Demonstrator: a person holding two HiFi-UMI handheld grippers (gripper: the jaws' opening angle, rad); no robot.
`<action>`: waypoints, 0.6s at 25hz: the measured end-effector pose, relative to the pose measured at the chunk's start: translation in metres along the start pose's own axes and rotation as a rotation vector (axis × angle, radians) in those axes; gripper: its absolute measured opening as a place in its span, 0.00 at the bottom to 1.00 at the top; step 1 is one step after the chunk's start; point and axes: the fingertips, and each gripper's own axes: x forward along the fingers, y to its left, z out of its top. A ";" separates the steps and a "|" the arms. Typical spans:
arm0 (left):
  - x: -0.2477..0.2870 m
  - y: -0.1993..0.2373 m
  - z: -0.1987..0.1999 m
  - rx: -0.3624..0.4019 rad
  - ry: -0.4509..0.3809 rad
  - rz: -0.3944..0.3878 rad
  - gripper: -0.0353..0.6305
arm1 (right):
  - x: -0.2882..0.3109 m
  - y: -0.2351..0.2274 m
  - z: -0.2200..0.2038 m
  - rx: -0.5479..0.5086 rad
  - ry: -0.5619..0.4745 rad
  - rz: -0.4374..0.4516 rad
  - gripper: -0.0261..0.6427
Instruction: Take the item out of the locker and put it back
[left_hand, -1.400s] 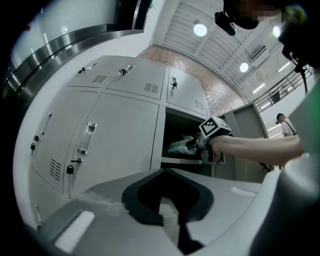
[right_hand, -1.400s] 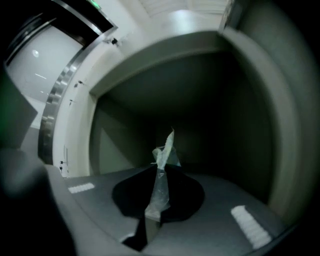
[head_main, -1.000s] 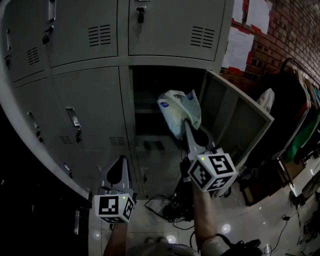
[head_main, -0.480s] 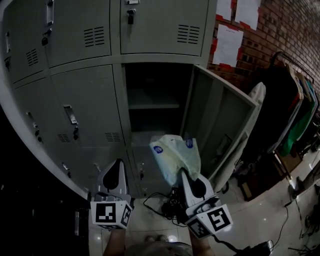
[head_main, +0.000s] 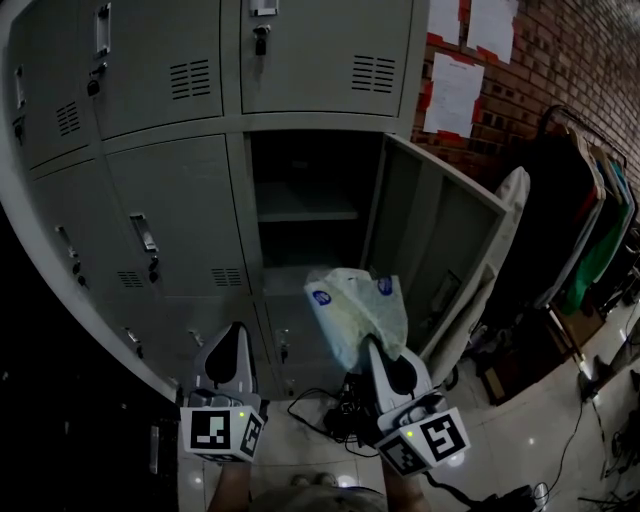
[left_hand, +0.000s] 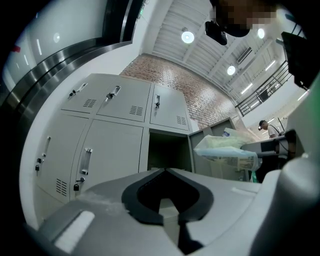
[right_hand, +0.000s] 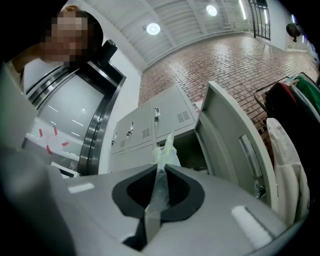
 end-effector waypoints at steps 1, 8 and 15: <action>0.001 0.001 -0.001 -0.002 0.002 0.001 0.06 | 0.003 0.001 0.003 0.000 -0.008 0.007 0.05; 0.008 0.008 -0.010 -0.020 0.020 0.015 0.06 | 0.079 -0.021 0.051 -0.085 -0.076 0.012 0.05; 0.017 0.019 -0.019 -0.019 0.036 0.022 0.06 | 0.215 -0.078 0.036 -0.132 0.056 -0.056 0.05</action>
